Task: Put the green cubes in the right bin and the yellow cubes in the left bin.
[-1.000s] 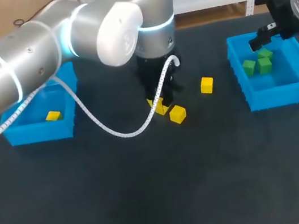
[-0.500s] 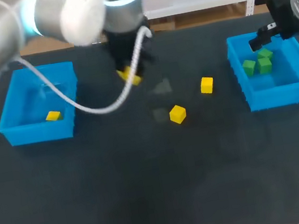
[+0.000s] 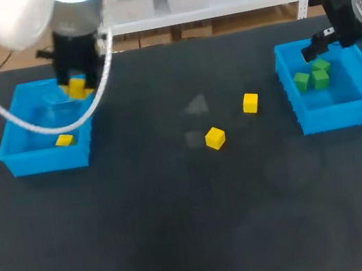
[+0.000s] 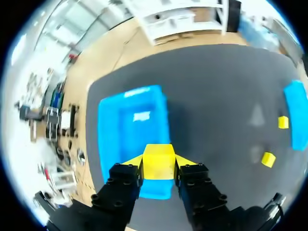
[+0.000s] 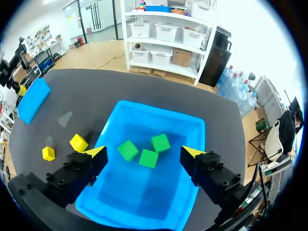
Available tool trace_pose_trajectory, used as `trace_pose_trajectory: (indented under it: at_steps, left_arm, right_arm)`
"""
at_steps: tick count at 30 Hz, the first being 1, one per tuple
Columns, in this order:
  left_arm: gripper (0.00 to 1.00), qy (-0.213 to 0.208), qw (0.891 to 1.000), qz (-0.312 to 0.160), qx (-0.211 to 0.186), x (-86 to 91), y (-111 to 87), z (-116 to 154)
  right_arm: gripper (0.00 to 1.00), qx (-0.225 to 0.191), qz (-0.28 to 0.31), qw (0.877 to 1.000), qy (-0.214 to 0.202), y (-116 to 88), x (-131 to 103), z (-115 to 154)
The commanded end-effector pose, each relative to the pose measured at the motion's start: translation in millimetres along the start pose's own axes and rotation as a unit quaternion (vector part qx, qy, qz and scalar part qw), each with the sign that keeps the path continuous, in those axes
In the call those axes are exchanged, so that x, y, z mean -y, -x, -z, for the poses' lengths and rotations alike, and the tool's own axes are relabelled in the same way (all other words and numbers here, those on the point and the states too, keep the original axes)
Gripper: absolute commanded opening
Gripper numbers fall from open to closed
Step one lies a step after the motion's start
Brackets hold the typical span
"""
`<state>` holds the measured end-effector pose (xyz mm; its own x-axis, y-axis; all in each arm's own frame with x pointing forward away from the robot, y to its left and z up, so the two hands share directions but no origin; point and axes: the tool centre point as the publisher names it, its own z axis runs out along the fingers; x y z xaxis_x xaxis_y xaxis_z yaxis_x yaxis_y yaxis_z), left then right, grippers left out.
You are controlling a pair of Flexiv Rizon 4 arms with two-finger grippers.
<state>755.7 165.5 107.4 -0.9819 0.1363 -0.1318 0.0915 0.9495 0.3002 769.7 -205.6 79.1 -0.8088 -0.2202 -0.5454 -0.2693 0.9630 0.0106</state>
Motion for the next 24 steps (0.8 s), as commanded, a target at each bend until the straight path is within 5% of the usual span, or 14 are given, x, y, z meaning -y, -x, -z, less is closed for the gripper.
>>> trace_pose_trajectory:
  at_steps: [1, 6, 7, 8, 14, 17, 20, 24]
  left_arm:
    - [0.0, 0.012, 0.998, 0.023, 0.059, -27.5, -27.8, -15.1]
    - [0.0, 0.053, 0.997, 0.046, 0.044, -45.4, -31.3, -30.9]
    - [0.56, 0.054, 0.996, 0.048, 0.047, -45.9, -30.7, -32.4]
    - [1.0, 0.054, 0.996, 0.05, 0.05, -45.7, -30.2, -32.0]
    - [1.0, -0.002, 0.995, 0.015, 0.103, -14.4, -9.8, -5.5]
    - [1.0, -0.067, 0.988, -0.031, 0.132, 24.2, -0.9, 28.1]
    - [1.0, -0.068, 0.98, -0.12, 0.144, 69.9, -0.2, 57.6]
    - [1.0, -0.19, 0.95, -0.215, 0.123, 130.6, -14.4, 86.0]
  right_arm:
    - [1.0, 0.002, -0.001, 1.0, -0.003, -1.1, -1.0, -0.3]
    - [1.0, 0.002, -0.001, 1.0, -0.003, -1.1, -1.0, -0.3]
    - [1.0, 0.002, -0.001, 1.0, -0.003, -1.1, -1.0, -0.3]
    - [1.0, 0.002, -0.001, 1.0, -0.003, -1.1, -1.0, -0.3]
    - [1.0, 0.002, -0.001, 1.0, -0.003, -1.1, -1.0, -0.3]
    - [1.0, 0.002, -0.001, 1.0, -0.003, -1.1, -1.0, -0.3]
    - [1.0, 0.002, -0.001, 1.0, -0.003, -1.1, -1.0, -0.3]
    - [1.0, 0.002, -0.001, 1.0, -0.003, -1.1, -1.0, -0.3]
